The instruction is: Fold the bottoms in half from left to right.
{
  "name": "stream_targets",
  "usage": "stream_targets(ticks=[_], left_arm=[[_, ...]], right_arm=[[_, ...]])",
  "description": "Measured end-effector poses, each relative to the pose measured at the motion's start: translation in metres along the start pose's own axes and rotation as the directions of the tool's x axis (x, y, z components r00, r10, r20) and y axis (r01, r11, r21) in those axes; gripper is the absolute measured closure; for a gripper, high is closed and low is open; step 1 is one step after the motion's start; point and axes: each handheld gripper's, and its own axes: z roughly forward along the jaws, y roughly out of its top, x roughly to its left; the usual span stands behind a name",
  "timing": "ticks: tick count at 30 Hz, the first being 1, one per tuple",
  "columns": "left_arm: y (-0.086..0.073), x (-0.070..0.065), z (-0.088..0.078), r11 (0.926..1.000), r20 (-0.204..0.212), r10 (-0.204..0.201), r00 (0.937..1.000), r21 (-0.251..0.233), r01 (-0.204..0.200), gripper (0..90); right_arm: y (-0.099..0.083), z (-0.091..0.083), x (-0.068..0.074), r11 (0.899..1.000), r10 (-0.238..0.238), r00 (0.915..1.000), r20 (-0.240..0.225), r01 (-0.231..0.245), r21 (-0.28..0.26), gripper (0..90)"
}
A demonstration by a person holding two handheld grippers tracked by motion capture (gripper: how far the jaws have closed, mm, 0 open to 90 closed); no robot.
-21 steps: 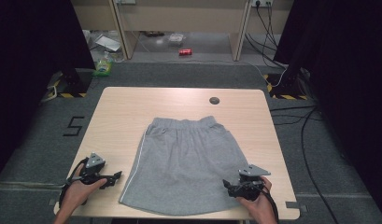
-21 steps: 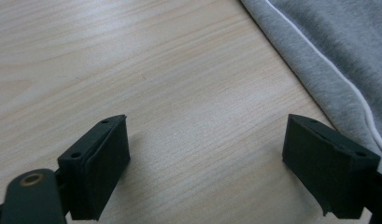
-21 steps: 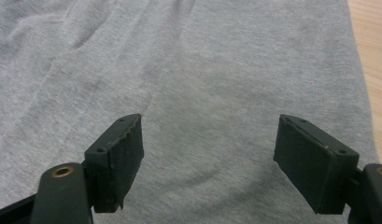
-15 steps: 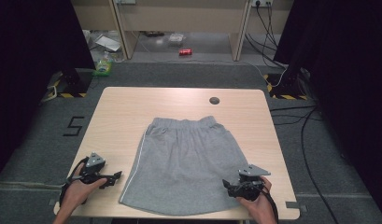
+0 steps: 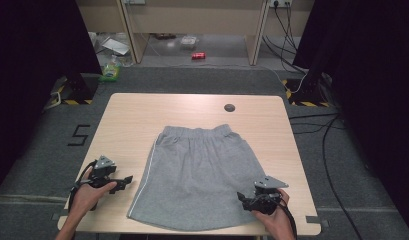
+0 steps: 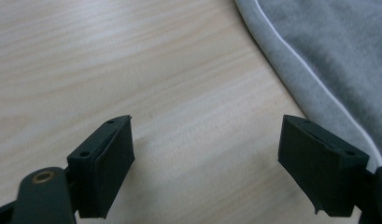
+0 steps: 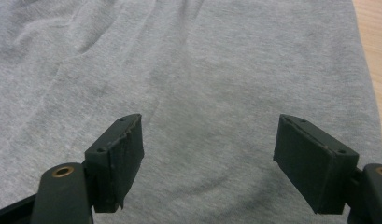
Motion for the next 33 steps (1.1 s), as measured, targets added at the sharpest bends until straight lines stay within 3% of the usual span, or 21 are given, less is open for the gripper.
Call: stream_targets(ticks=[11, 21, 33], left_arm=[[0.046, -0.002, 0.022, 0.999, 0.043, -0.022, 0.9988, -0.037, 0.023, 18.2], [0.074, -0.005, 0.036, 0.9968, 0.07, -0.043, 0.9966, -0.065, 0.047, 22.0], [0.113, -0.003, 0.065, 0.9939, 0.102, -0.081, 0.9915, -0.067, 0.088, 29.4]], right_arm=[[0.001, 0.001, 0.003, 1.0, -0.005, 1.0, -0.004, 0.005, 0.0, 24.4], [0.002, 0.002, 0.004, 1.0, -0.012, 0.9999, -0.01, 0.012, 0.0, 24.4], [0.002, 0.004, 0.006, 1.0, -0.016, 0.9997, -0.018, 0.017, 0.003, 24.5]])
